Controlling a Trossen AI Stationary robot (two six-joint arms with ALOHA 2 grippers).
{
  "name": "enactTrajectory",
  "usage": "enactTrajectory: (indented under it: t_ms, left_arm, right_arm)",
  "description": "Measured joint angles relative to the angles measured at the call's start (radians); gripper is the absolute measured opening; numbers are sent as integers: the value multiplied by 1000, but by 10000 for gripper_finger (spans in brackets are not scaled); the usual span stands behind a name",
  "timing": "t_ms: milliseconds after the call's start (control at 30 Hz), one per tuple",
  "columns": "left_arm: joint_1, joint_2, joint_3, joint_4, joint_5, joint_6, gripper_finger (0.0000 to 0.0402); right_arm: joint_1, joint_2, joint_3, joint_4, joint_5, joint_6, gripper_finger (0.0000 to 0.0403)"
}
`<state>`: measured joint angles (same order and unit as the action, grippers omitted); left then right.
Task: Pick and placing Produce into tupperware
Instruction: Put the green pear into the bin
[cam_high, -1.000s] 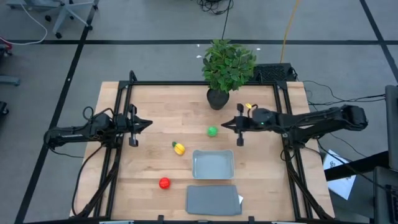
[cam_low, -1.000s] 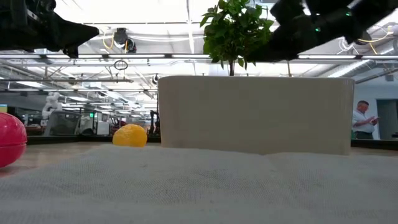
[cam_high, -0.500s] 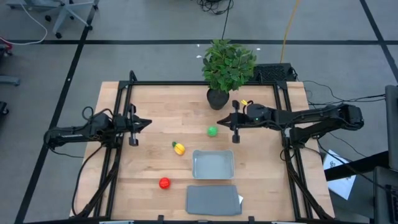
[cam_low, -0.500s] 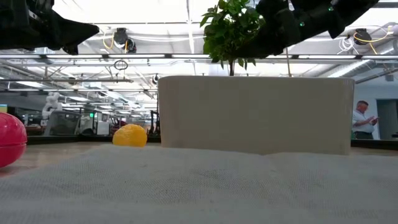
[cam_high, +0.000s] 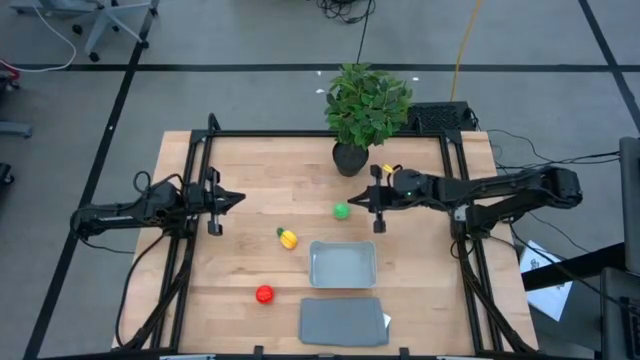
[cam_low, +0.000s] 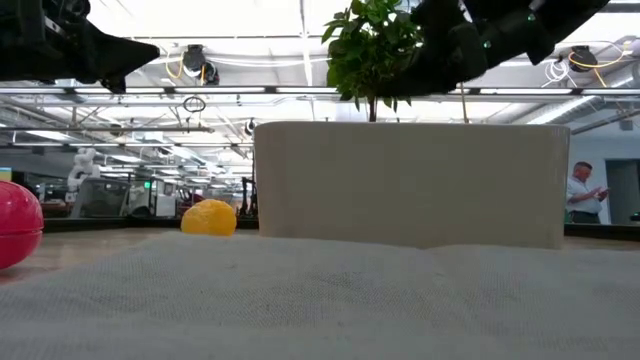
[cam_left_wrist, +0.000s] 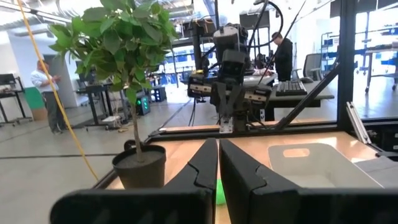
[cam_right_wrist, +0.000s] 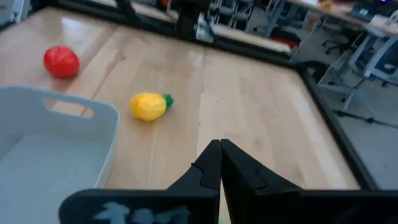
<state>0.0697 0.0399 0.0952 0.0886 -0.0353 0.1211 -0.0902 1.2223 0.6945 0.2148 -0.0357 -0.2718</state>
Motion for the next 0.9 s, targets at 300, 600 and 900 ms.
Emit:
enactTrajectory:
  t_ms: [300, 600, 900]
  left_arm:
    - [0, 0, 0, -14, -9, 4, 21]
    - [0, 1, 0, -58, -11, 5, 21]
    - [0, 1, 0, -82, -11, 6, 21]
  right_arm:
    - [-14, 171, 156, -150, -51, -58, 0]
    - [-15, 293, 241, -233, -99, -111, 56]
    - [-22, 301, 245, -249, -98, -90, 245]
